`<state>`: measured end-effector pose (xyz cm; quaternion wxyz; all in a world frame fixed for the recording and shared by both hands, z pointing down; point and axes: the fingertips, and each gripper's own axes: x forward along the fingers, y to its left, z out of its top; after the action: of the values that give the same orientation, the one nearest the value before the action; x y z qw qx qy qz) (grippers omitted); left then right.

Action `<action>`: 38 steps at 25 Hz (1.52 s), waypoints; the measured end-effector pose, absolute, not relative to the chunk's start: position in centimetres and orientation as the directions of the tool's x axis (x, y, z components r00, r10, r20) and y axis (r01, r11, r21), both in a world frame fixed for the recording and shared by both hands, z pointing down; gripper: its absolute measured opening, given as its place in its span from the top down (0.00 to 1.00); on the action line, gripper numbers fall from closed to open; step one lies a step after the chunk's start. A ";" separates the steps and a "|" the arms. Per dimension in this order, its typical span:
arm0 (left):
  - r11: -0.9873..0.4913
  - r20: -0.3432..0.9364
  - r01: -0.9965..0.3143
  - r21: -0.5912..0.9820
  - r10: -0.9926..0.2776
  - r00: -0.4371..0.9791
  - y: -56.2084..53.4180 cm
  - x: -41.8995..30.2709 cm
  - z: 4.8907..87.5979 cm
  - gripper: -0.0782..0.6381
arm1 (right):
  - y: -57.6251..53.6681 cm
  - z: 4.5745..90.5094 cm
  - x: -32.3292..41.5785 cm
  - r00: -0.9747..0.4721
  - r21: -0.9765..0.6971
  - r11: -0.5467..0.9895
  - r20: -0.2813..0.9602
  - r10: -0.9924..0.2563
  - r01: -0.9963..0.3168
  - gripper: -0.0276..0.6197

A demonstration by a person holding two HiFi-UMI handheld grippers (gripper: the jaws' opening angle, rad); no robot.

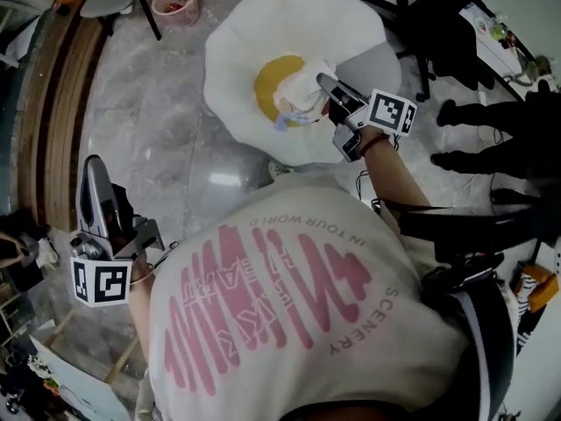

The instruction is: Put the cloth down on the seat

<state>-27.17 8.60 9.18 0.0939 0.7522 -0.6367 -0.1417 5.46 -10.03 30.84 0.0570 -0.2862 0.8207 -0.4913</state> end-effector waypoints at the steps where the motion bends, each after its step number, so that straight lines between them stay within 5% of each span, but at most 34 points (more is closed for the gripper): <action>1: -0.162 -0.093 -0.935 0.317 -0.986 0.139 8.3 -27.1 9.1 0.88 | -10.8 32.3 5.6 -0.823 -0.827 0.336 0.237 -0.517 -0.450 0.88; 17: 0.206 0.084 -0.947 0.246 -0.978 -0.190 10.4 -28.0 9.9 0.88 | -13.4 48.2 1.1 -0.848 -0.832 0.185 0.489 -0.204 -0.524 0.88; 38: 0.261 0.361 -0.935 0.239 -0.918 -0.164 6.9 -27.4 15.9 0.88 | -6.9 61.4 6.3 -0.627 -0.627 -0.022 0.779 0.013 -0.779 0.88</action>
<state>-27.44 6.89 15.87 0.2211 0.6077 -0.7625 0.0195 6.32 -6.86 61.38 -0.3060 -0.3047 0.6287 -0.6468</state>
